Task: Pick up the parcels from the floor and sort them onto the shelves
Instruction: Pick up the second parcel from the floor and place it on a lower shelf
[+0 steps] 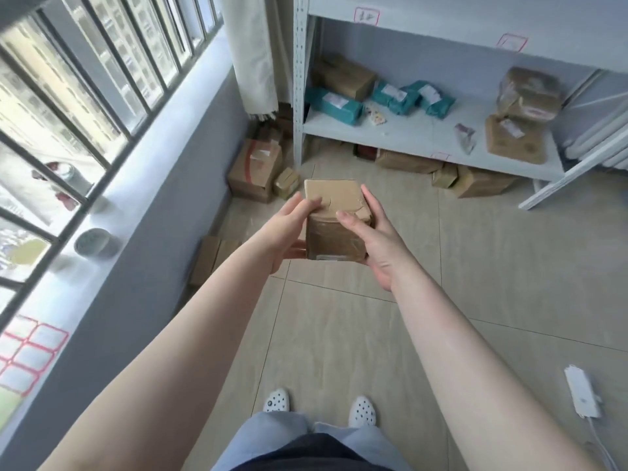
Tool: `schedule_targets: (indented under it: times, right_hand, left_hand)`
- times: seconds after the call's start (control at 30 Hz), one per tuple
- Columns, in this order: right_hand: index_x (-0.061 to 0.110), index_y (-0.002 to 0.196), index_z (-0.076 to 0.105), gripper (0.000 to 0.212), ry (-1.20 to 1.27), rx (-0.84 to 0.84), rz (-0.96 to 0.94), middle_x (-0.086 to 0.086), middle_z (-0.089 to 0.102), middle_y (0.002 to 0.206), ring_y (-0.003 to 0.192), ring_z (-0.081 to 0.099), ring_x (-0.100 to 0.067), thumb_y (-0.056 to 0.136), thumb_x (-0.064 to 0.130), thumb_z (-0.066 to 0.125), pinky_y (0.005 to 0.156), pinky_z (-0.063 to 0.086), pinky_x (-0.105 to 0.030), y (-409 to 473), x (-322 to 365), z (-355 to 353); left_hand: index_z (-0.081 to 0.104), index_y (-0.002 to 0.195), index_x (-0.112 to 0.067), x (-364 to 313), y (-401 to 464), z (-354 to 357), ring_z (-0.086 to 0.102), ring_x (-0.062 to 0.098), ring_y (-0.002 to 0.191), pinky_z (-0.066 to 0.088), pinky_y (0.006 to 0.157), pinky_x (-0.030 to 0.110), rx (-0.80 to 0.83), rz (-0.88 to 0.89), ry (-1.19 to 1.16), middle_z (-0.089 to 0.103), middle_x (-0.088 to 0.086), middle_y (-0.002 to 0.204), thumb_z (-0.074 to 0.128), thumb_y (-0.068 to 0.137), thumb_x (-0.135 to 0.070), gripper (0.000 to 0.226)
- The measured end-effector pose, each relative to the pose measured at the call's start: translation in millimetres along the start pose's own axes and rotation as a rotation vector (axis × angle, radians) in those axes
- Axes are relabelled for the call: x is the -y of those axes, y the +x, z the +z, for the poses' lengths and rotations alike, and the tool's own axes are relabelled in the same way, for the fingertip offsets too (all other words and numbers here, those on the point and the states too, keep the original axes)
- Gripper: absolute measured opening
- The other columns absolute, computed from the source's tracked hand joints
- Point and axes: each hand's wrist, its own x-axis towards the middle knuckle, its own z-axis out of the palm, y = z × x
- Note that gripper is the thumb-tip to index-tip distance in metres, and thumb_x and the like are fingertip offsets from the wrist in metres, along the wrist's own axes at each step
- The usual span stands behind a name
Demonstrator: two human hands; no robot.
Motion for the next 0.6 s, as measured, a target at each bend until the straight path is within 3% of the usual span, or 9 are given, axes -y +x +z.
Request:
schedule_targets:
  times: [0.07, 0.17, 0.27, 0.37, 0.47, 0.6]
  right_hand:
    - [0.044, 0.141, 0.04, 0.074, 0.016, -0.011, -0.007, 0.01, 0.058, 0.137, 0.122, 0.059, -0.013, 0.077, 0.037, 0.077, 0.104, 0.047, -0.045, -3.2, 11.5, 1.2]
    - [0.04, 0.14, 0.045, 0.067, 0.081, -0.006, 0.037, 0.004, 0.062, 0.133, 0.11, 0.066, -0.017, 0.08, 0.035, 0.074, 0.086, 0.058, -0.045, -9.1, 27.6, 4.1]
    - [0.038, 0.136, 0.049, 0.064, 0.094, -0.012, 0.07, 0.0, 0.066, 0.127, 0.103, 0.069, -0.023, 0.078, 0.042, 0.075, 0.069, 0.06, -0.04, -16.6, 36.6, 13.1]
    - [0.035, 0.127, 0.056, 0.053, 0.073, -0.018, 0.08, 0.0, 0.07, 0.116, 0.1, 0.07, -0.023, 0.078, 0.049, 0.072, 0.067, 0.06, -0.036, -23.3, 40.1, 20.0]
    - [0.033, 0.113, 0.061, 0.038, -0.006, 0.021, 0.066, -0.002, 0.07, 0.106, 0.096, 0.071, -0.029, 0.08, 0.048, 0.07, 0.069, 0.061, -0.037, -27.9, 41.0, 21.6]
    - [0.033, 0.121, 0.057, 0.049, -0.138, 0.052, 0.07, -0.006, 0.066, 0.117, 0.102, 0.067, -0.038, 0.078, 0.05, 0.072, 0.073, 0.061, -0.039, -31.8, 38.6, 25.9]
  left_hand:
    - [0.011, 0.155, -0.046, -2.4, -5.9, -7.2, 0.066, 0.029, 0.113, 0.054, 0.096, 0.039, 0.1, 0.07, 0.047, 0.038, -0.015, 0.146, 0.05, 0.086, -0.068, 0.081]
    - [-0.004, 0.154, -0.047, -5.5, -12.8, -17.6, 0.065, 0.02, 0.115, 0.059, 0.078, 0.027, 0.219, 0.164, 0.136, 0.042, -0.011, 0.151, 0.063, 0.074, -0.066, 0.106]
    - [0.002, 0.155, -0.039, -11.5, -17.4, -20.2, 0.06, 0.015, 0.117, 0.058, 0.072, 0.024, 0.154, 0.229, 0.182, 0.043, -0.003, 0.148, 0.078, 0.064, -0.053, 0.12]
    - [0.008, 0.153, -0.035, -14.8, -15.1, -25.5, 0.058, 0.014, 0.121, 0.055, 0.093, 0.032, 0.109, 0.235, 0.124, 0.047, -0.001, 0.144, 0.083, 0.054, -0.054, 0.126]
    - [0.018, 0.15, -0.031, -16.9, -17.8, -30.9, 0.06, 0.015, 0.12, 0.049, 0.103, 0.035, 0.073, 0.222, 0.096, 0.054, 0.002, 0.139, 0.083, 0.049, -0.06, 0.124]
    - [0.036, 0.144, -0.027, -19.9, -19.7, -38.0, 0.062, 0.009, 0.108, 0.047, 0.089, 0.03, 0.044, 0.202, 0.073, 0.06, 0.0, 0.135, 0.08, 0.052, -0.066, 0.109]
